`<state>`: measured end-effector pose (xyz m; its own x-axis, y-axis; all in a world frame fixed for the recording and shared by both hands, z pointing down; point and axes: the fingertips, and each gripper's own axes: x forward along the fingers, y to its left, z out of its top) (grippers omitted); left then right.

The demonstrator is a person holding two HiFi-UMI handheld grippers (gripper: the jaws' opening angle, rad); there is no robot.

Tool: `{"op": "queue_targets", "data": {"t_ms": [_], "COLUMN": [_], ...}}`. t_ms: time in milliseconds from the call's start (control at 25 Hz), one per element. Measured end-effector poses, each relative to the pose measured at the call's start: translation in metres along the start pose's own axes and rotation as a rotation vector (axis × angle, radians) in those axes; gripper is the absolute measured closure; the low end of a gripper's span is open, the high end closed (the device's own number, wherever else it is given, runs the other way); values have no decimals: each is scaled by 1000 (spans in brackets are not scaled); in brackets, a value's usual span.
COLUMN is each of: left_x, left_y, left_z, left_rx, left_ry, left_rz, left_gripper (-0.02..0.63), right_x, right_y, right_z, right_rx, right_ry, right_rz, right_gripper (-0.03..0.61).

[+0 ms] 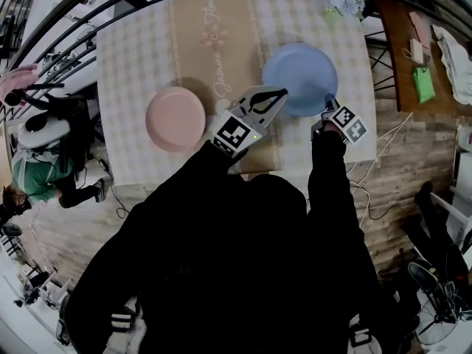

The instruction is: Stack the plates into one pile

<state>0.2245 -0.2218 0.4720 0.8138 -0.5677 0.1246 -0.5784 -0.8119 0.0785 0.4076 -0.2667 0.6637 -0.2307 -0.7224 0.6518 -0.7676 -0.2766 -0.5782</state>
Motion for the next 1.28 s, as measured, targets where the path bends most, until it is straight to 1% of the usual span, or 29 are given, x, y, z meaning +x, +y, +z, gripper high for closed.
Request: {"op": "queue_targets", "data": {"t_ms": [160,440,800,1080,1280], "left_x": [-26,-73,-131,-182,-226], "left_y": [7,21,42,57,65], "left_z": [7,11,16,14,8], "left_rx": [5,8,5,16,22], "left_ry": [-20,-46,-73,-74,-76], "left_rz": [29,67,132,202,252], "left_gripper": [594,594,594,594,594], "right_x": [-6,-10,-7,0,1], "right_y": [24,64,122,172,212], "right_z": [-8,-33,-62,-100,-137], "right_rx": [-27,-56,-120,-168,-200], "right_ry": [9,35,83,134,174], "right_rz": [16,41,100,159,200], "right_gripper": [555,554,554,552,552]}}
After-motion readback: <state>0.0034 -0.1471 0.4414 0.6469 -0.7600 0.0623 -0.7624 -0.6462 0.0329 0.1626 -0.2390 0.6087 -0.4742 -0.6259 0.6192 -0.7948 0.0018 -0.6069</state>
